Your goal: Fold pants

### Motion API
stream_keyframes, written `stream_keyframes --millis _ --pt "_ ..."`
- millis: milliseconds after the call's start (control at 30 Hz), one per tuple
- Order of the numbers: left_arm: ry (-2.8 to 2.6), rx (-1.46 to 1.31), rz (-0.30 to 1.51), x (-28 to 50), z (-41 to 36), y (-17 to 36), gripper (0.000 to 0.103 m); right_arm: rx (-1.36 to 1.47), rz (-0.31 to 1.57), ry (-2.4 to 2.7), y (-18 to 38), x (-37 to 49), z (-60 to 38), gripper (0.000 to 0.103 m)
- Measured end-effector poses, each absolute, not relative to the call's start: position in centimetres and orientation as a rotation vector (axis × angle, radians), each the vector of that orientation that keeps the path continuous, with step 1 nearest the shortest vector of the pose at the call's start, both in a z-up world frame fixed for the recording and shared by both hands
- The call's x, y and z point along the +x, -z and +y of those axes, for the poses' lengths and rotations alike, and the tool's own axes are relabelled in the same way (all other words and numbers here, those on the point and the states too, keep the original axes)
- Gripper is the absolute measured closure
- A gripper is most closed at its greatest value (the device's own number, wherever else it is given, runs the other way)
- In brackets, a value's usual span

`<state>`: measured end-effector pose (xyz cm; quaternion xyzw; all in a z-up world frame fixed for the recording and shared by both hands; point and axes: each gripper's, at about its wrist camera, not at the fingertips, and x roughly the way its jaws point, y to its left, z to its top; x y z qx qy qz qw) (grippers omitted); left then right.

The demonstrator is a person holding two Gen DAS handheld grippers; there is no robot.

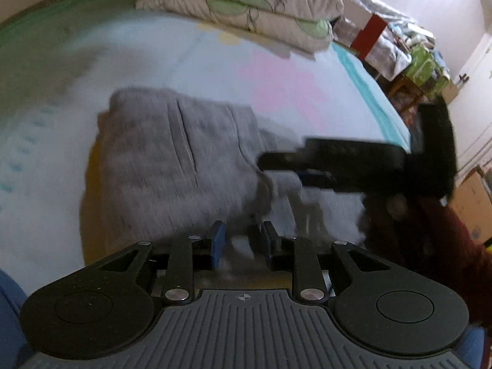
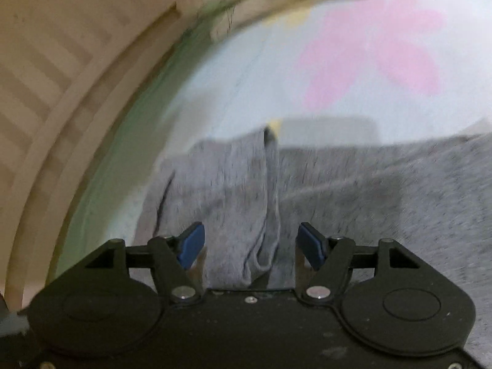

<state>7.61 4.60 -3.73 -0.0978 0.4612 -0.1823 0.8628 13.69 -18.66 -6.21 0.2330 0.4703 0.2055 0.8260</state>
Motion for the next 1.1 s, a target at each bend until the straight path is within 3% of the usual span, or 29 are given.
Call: stream_keyframes --millis 167,233,333,767,1100 --pt "0.377 -0.192 0.987 7.9 4.6 4.5 0.078 0.483 1.019 -0.486 6.4 14.4 -17.8 0.027" --pt "0.369 -0.193 0.992 8.1 4.8 4.7 0.078 0.520 1.046 -0.567 7.0 15.4 -16.9 0.071" --pt "0.369 -0.182 0.994 7.9 4.5 5.1 0.078 0.461 1.038 -0.576 6.2 15.4 -16.1 0.091" --pt "0.319 -0.131 0.977 7.9 0.8 7.9 0.076 0.443 0.773 -0.451 -6.3 10.2 -25.6 0.093" --pt "0.328 -0.101 1.058 8.4 0.5 8.5 0.076 0.354 1.042 -0.131 4.3 7.6 -31.5 0.092"
